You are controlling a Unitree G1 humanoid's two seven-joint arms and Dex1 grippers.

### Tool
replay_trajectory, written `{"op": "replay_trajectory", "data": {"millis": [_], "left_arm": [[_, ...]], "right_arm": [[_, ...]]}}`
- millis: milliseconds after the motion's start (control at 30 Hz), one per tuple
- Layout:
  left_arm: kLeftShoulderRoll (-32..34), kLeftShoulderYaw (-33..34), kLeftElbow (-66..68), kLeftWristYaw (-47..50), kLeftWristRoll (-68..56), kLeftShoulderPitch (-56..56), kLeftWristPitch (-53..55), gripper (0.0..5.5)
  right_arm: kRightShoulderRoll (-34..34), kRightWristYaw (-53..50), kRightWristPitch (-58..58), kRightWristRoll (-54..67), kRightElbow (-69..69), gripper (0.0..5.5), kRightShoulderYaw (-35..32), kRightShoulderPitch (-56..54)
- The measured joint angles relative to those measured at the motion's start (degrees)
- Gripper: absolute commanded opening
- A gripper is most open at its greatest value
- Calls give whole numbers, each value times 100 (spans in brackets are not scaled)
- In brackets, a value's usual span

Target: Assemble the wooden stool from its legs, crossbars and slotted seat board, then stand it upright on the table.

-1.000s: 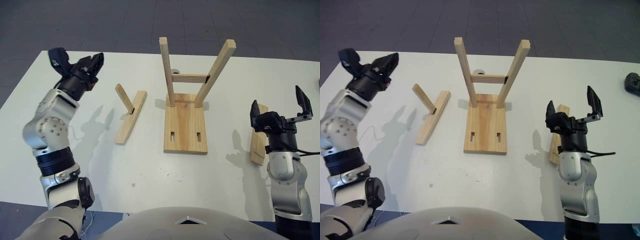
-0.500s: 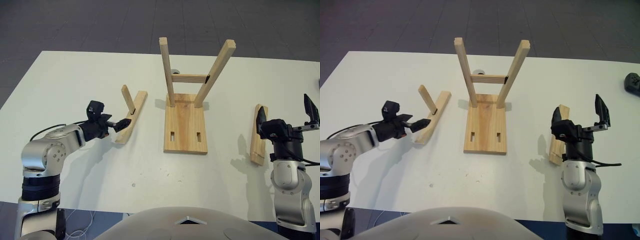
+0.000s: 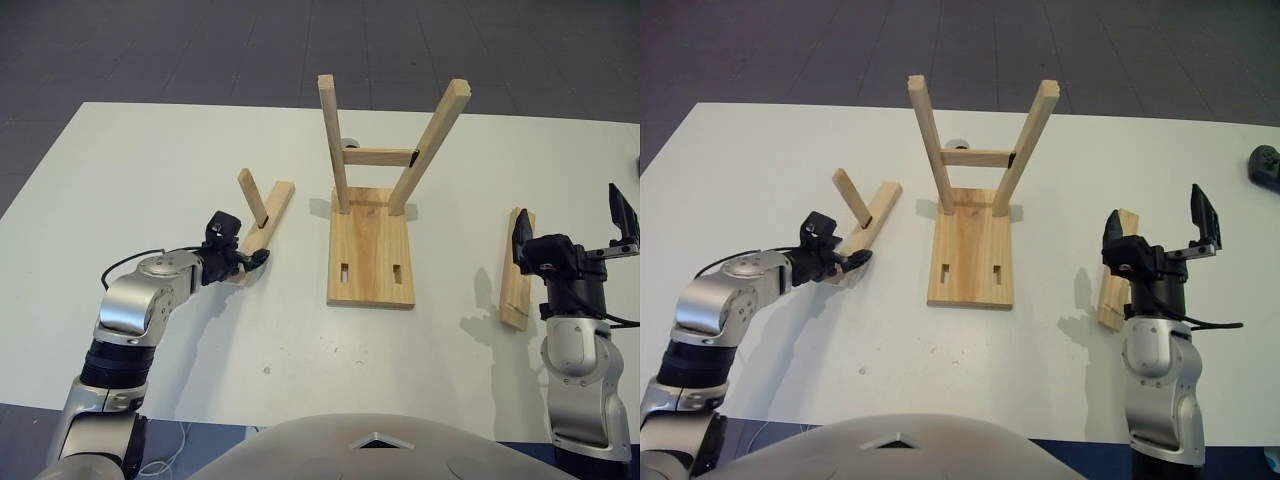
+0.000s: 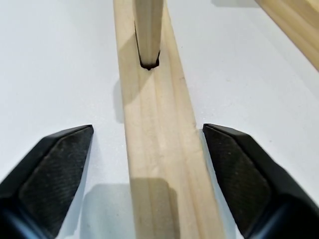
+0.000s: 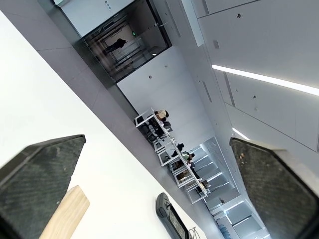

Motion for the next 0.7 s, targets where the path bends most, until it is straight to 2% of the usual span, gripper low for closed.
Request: {"op": "replay_trajectory", "data": {"millis": [300, 433, 533, 600, 700], "left_arm": [[49, -37, 161, -315, 176, -129, -60, 206], [-27, -38, 172, -398, 175, -128, -122, 205], [-364, 157, 287, -361, 111, -149, -280, 205], [-634, 452, 416, -205, 104, -283, -627, 205], [-910, 1050, 423, 65, 119, -1111, -1719, 205]], "right_arm": [[0, 0, 15, -17, 13, 540, 55, -142], [0, 0, 18, -15, 26, 540, 65, -223], [0, 13, 17, 62, 40, 540, 64, -282], [1, 125, -10, 348, 46, 540, 60, -400], [172, 528, 82, 1472, -10, 540, 49, -844]]}}
